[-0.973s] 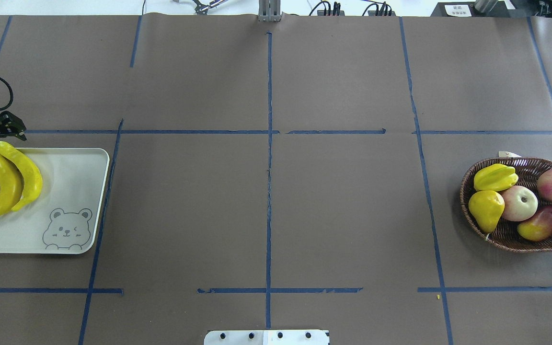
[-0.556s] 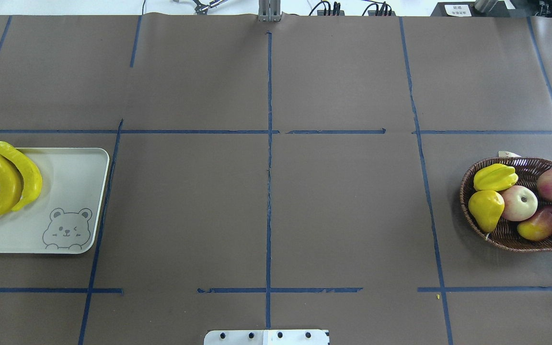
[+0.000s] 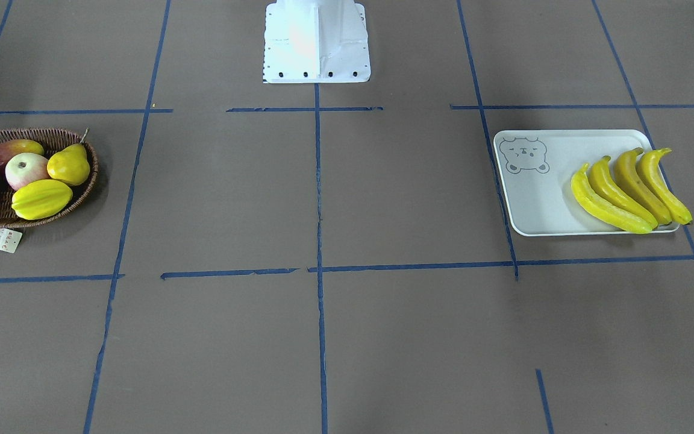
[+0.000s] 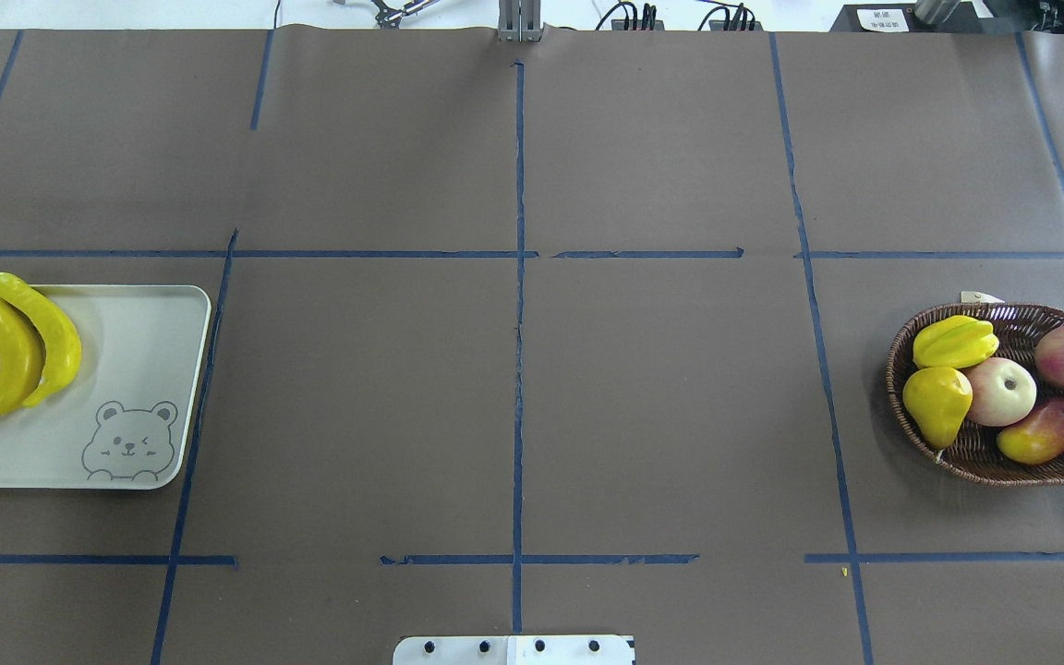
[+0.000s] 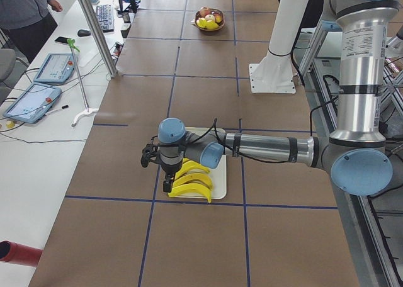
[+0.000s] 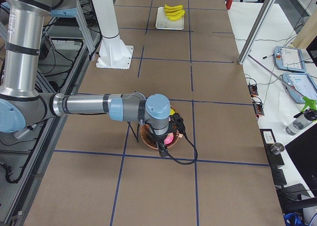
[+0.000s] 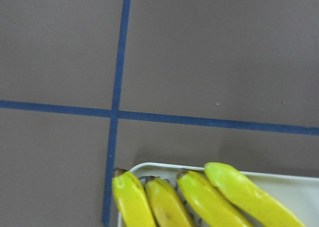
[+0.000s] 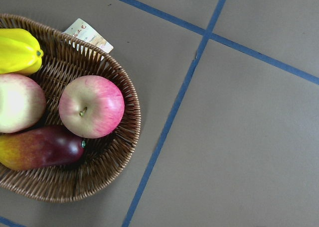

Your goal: Transfer all bananas from basket to plate

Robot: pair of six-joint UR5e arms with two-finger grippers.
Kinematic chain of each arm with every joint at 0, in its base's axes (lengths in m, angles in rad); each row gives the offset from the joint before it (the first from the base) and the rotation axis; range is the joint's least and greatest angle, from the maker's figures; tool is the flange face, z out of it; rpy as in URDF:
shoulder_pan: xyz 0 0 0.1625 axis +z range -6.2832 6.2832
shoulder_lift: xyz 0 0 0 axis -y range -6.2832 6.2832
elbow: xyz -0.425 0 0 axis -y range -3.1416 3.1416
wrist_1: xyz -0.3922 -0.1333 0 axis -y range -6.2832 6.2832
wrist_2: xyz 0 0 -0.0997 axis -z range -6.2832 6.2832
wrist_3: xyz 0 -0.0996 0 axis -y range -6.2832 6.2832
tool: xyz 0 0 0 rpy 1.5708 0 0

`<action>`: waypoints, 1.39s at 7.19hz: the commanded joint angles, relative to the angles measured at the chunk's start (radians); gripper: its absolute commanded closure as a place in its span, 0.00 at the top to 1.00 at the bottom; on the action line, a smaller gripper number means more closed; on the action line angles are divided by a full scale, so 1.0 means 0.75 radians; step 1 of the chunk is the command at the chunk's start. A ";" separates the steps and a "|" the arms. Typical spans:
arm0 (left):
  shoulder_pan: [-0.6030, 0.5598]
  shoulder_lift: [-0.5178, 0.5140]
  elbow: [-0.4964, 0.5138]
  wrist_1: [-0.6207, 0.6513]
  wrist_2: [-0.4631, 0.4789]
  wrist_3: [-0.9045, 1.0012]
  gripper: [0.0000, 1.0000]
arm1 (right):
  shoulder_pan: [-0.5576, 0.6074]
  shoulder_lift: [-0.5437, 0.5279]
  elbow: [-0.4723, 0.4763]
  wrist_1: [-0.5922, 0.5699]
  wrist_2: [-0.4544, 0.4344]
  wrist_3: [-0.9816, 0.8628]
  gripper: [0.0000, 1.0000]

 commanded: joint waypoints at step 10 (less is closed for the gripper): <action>-0.177 0.121 -0.228 0.377 0.009 0.364 1.00 | 0.075 -0.020 -0.028 0.014 0.057 0.206 0.99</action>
